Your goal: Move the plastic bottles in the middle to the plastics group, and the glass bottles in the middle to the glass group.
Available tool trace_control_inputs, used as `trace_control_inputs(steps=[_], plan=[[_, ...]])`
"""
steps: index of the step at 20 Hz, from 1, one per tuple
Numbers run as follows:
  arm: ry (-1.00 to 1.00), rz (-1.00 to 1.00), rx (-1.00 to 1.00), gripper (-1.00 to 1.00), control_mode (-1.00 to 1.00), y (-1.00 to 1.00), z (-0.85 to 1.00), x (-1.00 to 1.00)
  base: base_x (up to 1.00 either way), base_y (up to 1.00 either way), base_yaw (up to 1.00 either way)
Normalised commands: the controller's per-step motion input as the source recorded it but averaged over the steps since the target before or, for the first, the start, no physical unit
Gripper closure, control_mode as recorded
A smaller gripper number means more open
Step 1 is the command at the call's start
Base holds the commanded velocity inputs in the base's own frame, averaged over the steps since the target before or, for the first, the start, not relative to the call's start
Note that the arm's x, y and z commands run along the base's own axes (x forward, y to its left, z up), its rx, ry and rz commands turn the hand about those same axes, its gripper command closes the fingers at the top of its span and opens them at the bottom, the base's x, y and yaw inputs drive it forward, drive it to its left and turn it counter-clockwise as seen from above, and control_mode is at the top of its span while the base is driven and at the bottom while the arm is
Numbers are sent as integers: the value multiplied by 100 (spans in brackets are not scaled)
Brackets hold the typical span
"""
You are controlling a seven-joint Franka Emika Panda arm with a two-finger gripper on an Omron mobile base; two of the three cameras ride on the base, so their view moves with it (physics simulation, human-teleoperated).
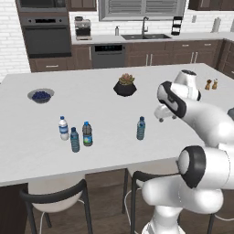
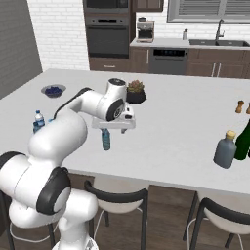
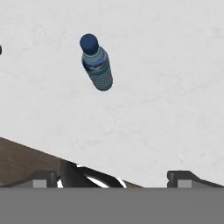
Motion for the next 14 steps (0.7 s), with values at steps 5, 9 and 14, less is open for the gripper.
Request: trace_control_inputs(steps=[5,9,14], plan=[[-1,0,0,-100,-100,62,0,1,0,0,0],[-1,0,0,-100,-100,58,0,4,0,0,0],[3,0,0,-100,-100,42,-11,21,0,0,0]])
